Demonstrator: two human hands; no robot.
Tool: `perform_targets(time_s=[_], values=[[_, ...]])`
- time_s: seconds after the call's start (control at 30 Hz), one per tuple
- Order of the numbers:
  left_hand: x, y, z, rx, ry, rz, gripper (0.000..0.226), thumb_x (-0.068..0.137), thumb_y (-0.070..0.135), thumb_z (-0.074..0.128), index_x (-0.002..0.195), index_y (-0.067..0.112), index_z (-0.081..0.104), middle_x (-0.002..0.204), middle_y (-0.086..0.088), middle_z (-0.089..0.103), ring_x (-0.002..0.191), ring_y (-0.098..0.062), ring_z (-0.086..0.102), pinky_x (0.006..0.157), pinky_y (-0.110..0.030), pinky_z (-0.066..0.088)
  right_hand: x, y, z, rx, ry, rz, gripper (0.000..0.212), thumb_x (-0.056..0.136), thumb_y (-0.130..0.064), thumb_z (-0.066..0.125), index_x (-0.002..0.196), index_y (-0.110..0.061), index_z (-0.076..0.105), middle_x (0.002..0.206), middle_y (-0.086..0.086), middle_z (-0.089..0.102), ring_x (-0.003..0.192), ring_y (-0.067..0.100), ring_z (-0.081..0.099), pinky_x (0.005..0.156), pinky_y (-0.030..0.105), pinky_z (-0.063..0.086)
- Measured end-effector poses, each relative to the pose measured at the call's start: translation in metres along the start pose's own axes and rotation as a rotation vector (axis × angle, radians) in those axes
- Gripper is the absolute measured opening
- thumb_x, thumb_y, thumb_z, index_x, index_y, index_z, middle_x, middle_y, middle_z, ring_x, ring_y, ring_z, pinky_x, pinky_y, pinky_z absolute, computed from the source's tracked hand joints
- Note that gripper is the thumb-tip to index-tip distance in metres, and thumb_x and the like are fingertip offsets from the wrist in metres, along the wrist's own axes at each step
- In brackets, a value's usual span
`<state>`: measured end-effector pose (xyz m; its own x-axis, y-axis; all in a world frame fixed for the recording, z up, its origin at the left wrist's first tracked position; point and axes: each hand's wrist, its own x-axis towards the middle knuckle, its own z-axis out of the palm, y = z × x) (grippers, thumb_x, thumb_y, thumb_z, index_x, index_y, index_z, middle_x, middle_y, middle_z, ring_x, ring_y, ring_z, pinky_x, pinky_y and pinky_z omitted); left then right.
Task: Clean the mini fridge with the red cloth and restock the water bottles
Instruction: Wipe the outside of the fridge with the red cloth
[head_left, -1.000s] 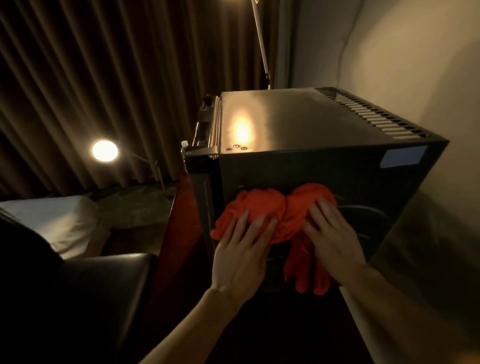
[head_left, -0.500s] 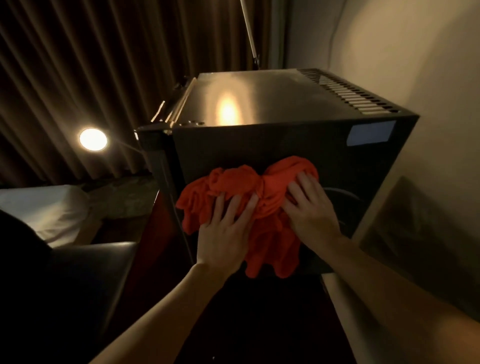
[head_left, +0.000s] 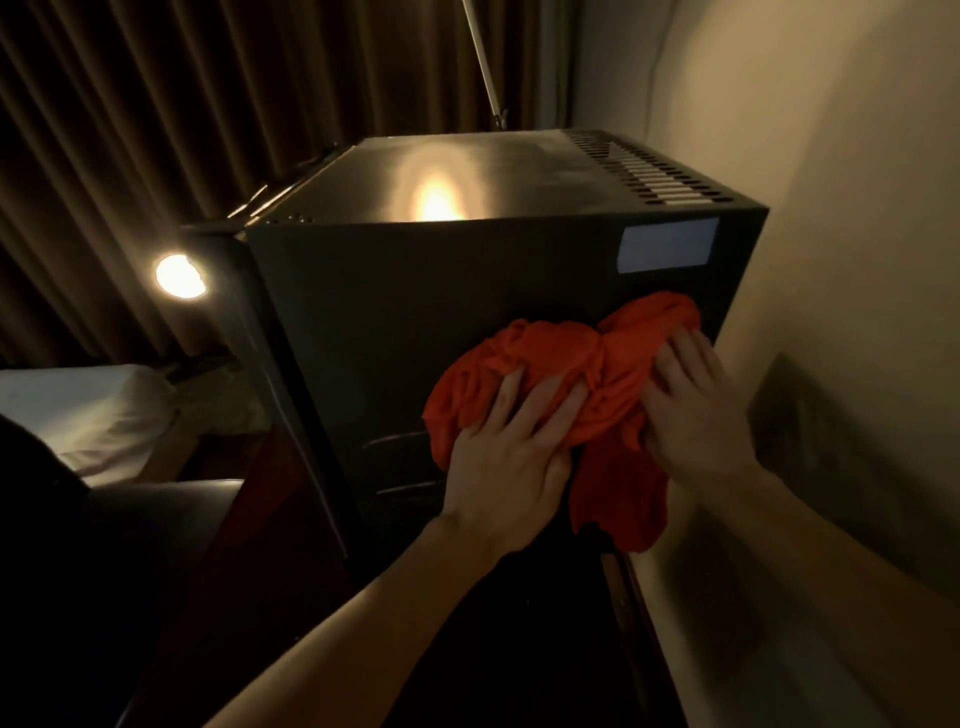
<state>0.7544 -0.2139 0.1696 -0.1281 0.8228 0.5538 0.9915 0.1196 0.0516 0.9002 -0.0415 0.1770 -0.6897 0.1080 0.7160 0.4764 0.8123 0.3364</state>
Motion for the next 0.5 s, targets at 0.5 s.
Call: perform_targets(time_s=[0.5], values=[[-0.095,-0.051,0.074,0.257,-0.243,0.086,0.056,0.089,0.038,0.044,0.145,0.031,0.04,0.148,0.006,0.046,0.139,-0.027,0.031,0.108,-0.042,0.031,-0.097,-0.092,0.08,0.105,-0.23,-0.007,0.041,0.082,-0.027,0.042,0.102,-0.014,0.075,0.124,0.011,0.051,0.121,0.04,0.037,0.113,0.052,0.011]])
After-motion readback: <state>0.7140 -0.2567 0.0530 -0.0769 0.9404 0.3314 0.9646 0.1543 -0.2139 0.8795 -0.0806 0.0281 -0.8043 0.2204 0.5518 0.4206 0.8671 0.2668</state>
